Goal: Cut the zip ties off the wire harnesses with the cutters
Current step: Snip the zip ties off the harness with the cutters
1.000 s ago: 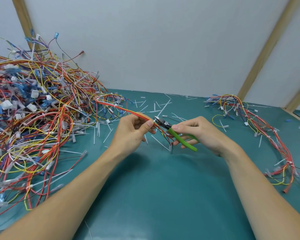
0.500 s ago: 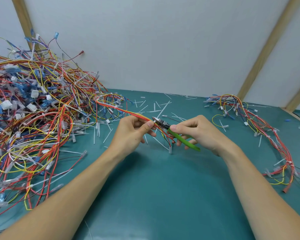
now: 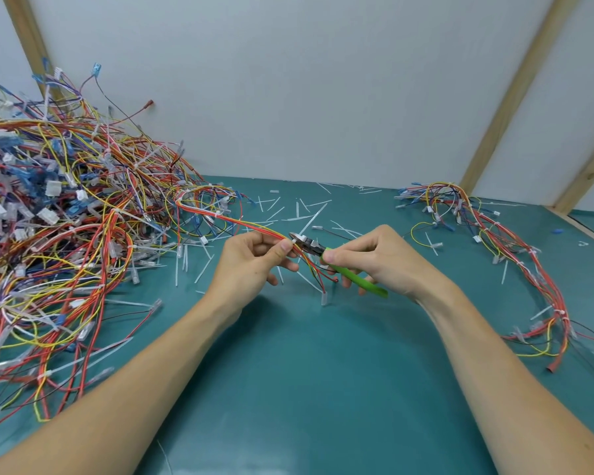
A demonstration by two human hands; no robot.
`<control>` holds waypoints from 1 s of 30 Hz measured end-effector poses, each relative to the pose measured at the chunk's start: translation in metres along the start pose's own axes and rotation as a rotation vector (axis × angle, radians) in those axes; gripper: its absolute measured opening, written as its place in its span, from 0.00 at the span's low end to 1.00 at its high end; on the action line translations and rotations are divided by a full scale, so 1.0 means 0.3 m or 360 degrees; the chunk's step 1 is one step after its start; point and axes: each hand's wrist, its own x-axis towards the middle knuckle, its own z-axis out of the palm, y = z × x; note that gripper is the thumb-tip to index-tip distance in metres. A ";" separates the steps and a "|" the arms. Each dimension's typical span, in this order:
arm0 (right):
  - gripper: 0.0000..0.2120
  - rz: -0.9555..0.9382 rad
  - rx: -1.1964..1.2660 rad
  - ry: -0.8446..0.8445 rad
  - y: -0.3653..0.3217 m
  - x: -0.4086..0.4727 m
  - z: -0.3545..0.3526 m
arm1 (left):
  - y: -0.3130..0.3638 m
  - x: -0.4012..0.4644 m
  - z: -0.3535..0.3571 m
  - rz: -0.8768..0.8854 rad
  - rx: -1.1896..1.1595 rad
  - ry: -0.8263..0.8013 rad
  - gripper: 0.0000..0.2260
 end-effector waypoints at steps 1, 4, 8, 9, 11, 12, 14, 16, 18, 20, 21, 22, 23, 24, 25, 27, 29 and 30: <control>0.11 -0.0001 0.0000 0.0003 -0.001 0.000 0.003 | -0.001 0.001 0.000 0.0000 -0.0004 0.0007 0.05; 0.11 0.0002 0.0005 0.0004 -0.003 -0.002 0.005 | -0.004 0.002 -0.001 0.0002 0.0000 0.0019 0.05; 0.12 0.0022 0.0001 0.0001 -0.002 -0.002 0.005 | -0.008 0.004 0.000 0.0000 0.0003 0.0019 0.05; 0.12 0.0024 0.0000 -0.0003 -0.001 -0.002 0.007 | -0.008 0.005 -0.001 0.0001 0.0003 0.0021 0.05; 0.13 0.0030 0.0001 -0.0005 0.000 -0.001 0.010 | -0.009 0.006 -0.002 0.0000 0.0002 0.0025 0.06; 0.13 0.0033 0.0001 -0.0005 0.000 -0.001 0.011 | -0.010 0.006 -0.003 0.0000 0.0004 0.0026 0.06; 0.13 0.0038 0.0001 0.0000 0.000 0.000 0.011 | -0.012 0.006 -0.003 0.0004 0.0006 0.0025 0.05; 0.13 0.0041 -0.0002 0.0005 0.001 0.000 0.010 | -0.014 0.006 -0.003 0.0004 0.0008 0.0024 0.05; 0.13 0.0041 -0.0012 0.0012 0.002 0.000 0.011 | -0.014 0.007 -0.003 0.0001 0.0004 0.0024 0.06; 0.13 0.0043 -0.0018 0.0020 0.001 0.001 0.013 | -0.014 0.007 -0.004 -0.0003 0.0002 0.0025 0.07; 0.13 0.0043 -0.0020 0.0023 0.000 0.001 0.013 | -0.014 0.007 -0.005 -0.0004 0.0004 0.0024 0.07; 0.13 0.0040 -0.0023 0.0025 0.000 0.002 0.013 | -0.014 0.006 -0.005 -0.0004 0.0008 0.0024 0.07; 0.14 0.0036 -0.0029 0.0026 0.000 0.003 0.012 | -0.013 0.006 -0.006 -0.0005 0.0011 0.0024 0.07; 0.14 0.0032 -0.0037 0.0029 0.001 0.005 0.013 | -0.012 0.006 -0.006 -0.0005 0.0014 0.0025 0.07; 0.14 0.0027 -0.0043 0.0032 0.003 0.006 0.013 | -0.012 0.005 -0.005 -0.0004 0.0015 0.0027 0.07; 0.14 0.0017 -0.0041 0.0046 0.007 0.008 0.013 | -0.009 0.005 -0.005 -0.0004 0.0014 0.0027 0.07; 0.13 0.0008 -0.0031 0.0061 0.010 0.007 0.016 | -0.006 0.005 -0.004 -0.0006 0.0007 0.0029 0.06; 0.13 0.0003 -0.0027 0.0067 0.009 0.007 0.019 | -0.004 0.005 -0.005 -0.0006 -0.0001 0.0029 0.06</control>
